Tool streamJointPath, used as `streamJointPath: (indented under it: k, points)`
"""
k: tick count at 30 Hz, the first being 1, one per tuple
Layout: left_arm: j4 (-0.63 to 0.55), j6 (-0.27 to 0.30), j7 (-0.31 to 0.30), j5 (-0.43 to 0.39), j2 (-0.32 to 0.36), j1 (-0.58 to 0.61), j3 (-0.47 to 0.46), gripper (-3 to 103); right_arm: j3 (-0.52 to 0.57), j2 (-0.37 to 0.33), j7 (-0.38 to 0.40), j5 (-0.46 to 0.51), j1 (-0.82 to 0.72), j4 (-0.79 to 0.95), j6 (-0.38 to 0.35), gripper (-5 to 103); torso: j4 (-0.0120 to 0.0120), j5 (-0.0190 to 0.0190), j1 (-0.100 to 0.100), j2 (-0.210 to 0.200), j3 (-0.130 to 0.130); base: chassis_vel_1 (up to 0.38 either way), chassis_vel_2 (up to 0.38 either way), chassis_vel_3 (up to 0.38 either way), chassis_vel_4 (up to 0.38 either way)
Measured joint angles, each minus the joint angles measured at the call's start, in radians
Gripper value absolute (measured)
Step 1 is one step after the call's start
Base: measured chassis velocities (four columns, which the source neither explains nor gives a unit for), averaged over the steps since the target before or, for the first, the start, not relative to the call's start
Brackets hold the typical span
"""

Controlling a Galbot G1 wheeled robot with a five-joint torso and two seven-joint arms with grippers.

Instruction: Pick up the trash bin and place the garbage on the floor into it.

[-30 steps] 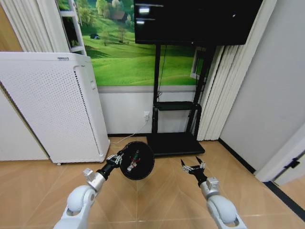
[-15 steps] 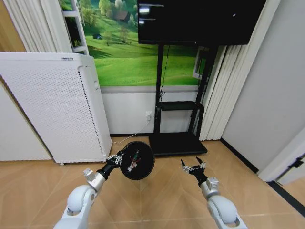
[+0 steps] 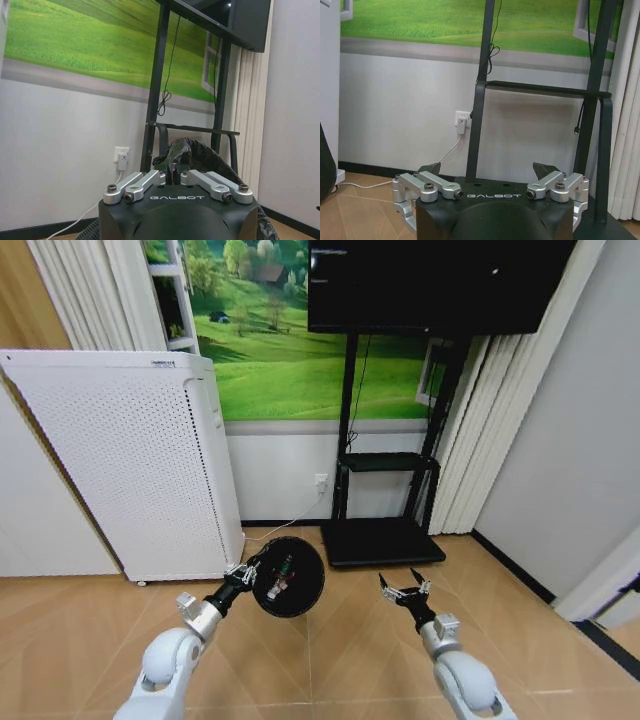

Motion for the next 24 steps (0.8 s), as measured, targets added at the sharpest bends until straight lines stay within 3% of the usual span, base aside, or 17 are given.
streamJointPath:
  k: [11,24]
  points:
    - [0.002,0.000,-0.002,0.001,0.001,-0.006,0.002,7,0.002,-0.001,-0.006,0.003,-0.004,0.005,-0.001,100,0.0004,-0.0002,0.000,0.000,0.000,0.065,-0.044,-0.059,0.048]
    - [0.003,0.001,-0.006,0.009,-0.009,-0.001,0.002,7,0.003,0.002,-0.008,0.002,-0.011,0.005,0.009,100,0.0004,-0.0001,0.000,0.000,0.000,0.197,-0.206,-0.213,0.205]
